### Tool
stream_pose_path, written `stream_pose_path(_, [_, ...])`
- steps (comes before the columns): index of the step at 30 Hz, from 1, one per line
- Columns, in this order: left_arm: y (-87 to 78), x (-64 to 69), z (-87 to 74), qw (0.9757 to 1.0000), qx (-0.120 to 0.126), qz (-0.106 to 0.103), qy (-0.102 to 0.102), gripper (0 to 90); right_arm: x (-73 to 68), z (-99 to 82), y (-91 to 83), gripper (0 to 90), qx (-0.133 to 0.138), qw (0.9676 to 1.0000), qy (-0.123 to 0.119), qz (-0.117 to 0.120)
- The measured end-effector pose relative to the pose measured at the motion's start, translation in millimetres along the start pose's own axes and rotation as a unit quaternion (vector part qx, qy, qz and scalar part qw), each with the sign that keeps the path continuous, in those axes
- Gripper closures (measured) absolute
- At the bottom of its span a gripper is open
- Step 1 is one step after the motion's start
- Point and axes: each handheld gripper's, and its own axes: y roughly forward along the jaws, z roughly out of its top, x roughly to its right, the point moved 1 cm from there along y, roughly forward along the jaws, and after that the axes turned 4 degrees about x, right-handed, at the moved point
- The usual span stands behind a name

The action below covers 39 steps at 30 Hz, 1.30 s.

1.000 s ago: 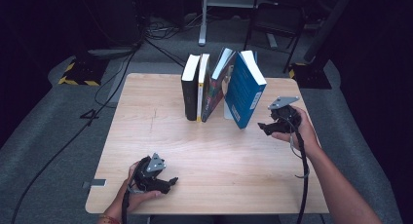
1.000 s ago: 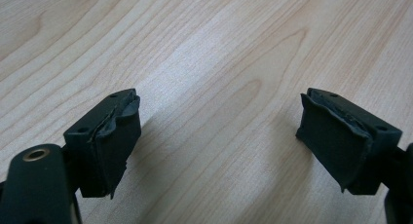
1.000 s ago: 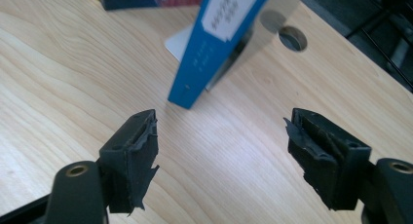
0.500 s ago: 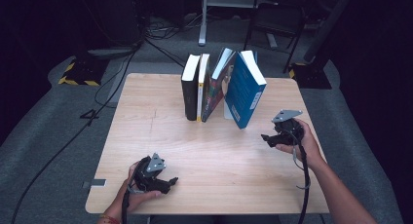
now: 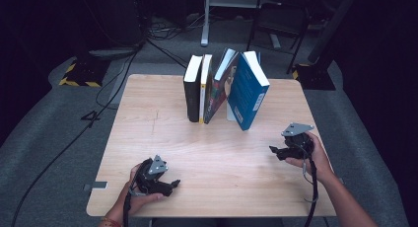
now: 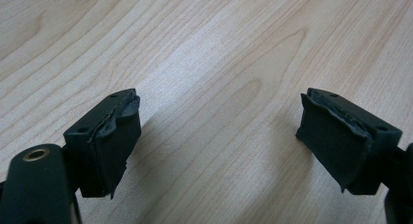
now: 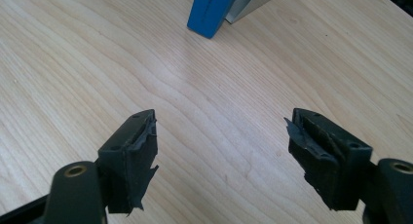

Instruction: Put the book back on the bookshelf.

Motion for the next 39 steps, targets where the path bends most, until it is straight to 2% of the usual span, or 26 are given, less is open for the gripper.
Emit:
stream_pose_path(5, [0.0, 0.1, 0.0, 1.0, 0.0, 0.0, 0.0, 15.5, -0.8, -11.6, -5.8, 27.2, 0.004, 1.0, 0.005, 0.001])
stream_pose_path(13, [0.1, 0.1, 0.2, 1.0, 0.0, 0.0, -0.001, 15.5, -4.8, -35.8, -12.9, 27.3, 0.01, 0.9999, -0.001, -0.01])
stream_pose_path(20, [0.4, 0.2, 0.4, 1.0, -0.001, 0.0, -0.002, 15.5, -8.7, -56.6, -18.8, 26.9, 0.023, 0.9996, 0.008, -0.011])
stream_pose_path(29, [0.4, 0.1, 0.4, 1.0, -0.001, 0.0, -0.002, 15.5, -6.0, -92.2, -30.7, 27.4, 0.046, 0.9975, 0.053, -0.002])
stream_pose_path(31, [0.4, 0.2, 0.4, 1.0, 0.0, 0.0, -0.002, 15.5, -5.1, -98.9, -32.0, 27.4, 0.046, 0.9972, 0.06, -0.004])
stream_pose_path(33, [0.3, 0.3, 0.3, 1.0, 0.0, 0.001, -0.002, 15.6, -1.9, -110.4, -35.5, 27.6, 0.047, 0.996, 0.076, -0.006])
stream_pose_path(35, [-0.1, 0.7, 0.0, 1.0, 0.001, 0.006, -0.002, 16.0, 1.3, -120.0, -40.7, 27.5, 0.052, 0.9948, 0.088, 0.001])
stream_pose_path(37, [-0.6, 0.8, -0.4, 1.0, 0.001, 0.006, -0.002, 16.2, 1.9, -123.9, -42.7, 27.5, 0.051, 0.9945, 0.091, 0.003])
stream_pose_path(39, [-0.8, 0.8, -0.6, 1.0, 0.0, 0.006, -0.003, 16.2, 2.4, -136.1, -46.4, 27.3, 0.042, 0.9946, 0.095, 0.007])
